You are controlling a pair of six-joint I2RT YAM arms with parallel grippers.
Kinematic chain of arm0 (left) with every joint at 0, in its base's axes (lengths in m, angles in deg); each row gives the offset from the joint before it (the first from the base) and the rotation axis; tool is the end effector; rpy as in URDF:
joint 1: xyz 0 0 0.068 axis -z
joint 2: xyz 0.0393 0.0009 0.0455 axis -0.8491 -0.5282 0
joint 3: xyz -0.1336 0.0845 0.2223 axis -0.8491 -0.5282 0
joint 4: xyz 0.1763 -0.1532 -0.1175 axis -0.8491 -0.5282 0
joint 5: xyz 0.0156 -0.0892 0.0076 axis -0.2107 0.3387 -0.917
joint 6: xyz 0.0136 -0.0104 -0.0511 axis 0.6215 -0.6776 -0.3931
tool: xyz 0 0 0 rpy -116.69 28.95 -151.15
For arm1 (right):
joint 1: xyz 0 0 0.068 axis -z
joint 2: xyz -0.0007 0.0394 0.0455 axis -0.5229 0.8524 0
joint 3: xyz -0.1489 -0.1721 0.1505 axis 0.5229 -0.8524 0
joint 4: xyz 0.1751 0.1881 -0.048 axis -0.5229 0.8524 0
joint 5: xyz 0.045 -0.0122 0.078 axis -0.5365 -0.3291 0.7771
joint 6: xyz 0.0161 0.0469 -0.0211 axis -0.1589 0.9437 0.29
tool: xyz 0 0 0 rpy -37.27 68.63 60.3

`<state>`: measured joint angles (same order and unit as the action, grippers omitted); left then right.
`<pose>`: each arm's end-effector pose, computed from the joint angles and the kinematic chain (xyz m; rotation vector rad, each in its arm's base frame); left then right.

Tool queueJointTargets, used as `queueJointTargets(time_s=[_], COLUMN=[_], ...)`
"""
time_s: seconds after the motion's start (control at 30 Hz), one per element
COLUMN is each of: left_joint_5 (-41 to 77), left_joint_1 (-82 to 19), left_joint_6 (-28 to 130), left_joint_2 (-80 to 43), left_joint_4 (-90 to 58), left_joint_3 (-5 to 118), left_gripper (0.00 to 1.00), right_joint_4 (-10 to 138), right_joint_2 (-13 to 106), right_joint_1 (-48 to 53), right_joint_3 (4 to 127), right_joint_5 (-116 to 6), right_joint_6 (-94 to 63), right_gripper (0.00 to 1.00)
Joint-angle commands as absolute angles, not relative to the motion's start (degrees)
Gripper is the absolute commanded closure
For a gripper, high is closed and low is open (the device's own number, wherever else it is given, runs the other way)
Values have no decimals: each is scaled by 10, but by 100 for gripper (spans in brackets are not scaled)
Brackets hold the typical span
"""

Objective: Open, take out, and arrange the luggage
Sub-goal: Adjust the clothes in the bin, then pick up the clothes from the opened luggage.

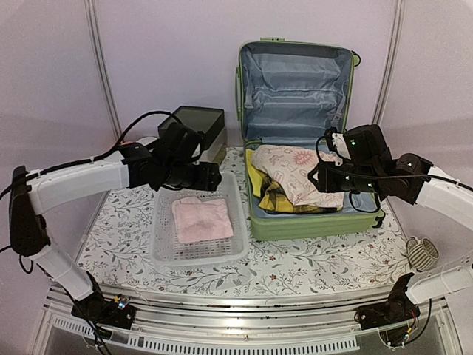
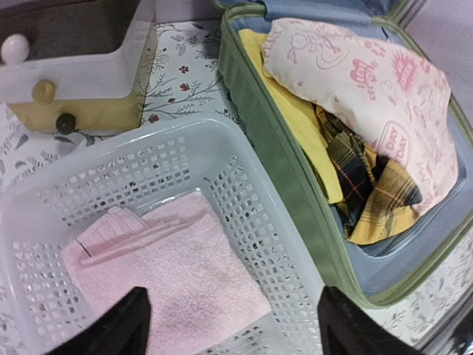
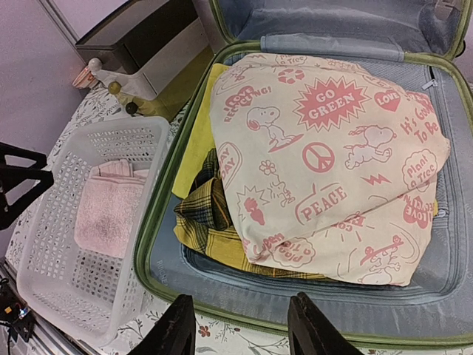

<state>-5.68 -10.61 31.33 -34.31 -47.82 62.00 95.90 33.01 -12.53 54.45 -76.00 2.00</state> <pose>0.2490 -0.2578 0.3023 0.1975 2.3215 -0.3870 0.1902 0.1724 0.3408 -0.2441 2.1882 0.4230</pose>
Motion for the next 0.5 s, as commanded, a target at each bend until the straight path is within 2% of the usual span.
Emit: queueJointTargets(time_s=[0.0,0.13,0.27,0.37,0.47], left_joint_5=[-38,-21,4,22,38], left_joint_1=[-106,-117,-125,-126,-126], left_joint_6=[316,314,313,311,310], left_joint_2=[-278,-227,-210,-205,-192], left_joint_4=[-433,-394,-374,-360,-335], left_joint_3=[557,503,469,451,430], left_gripper=[35,60,81,88,89], right_joint_4=[960,959,959,959,959], right_joint_2=[333,336,336,336,335], right_joint_1=[-121,-121,-122,-122,-121], right_joint_3=[562,561,558,554,550], right_joint_5=[-767,-767,-767,-767,-766], right_joint_6=[13,12,10,9,9], right_gripper=[56,56,56,56,56])
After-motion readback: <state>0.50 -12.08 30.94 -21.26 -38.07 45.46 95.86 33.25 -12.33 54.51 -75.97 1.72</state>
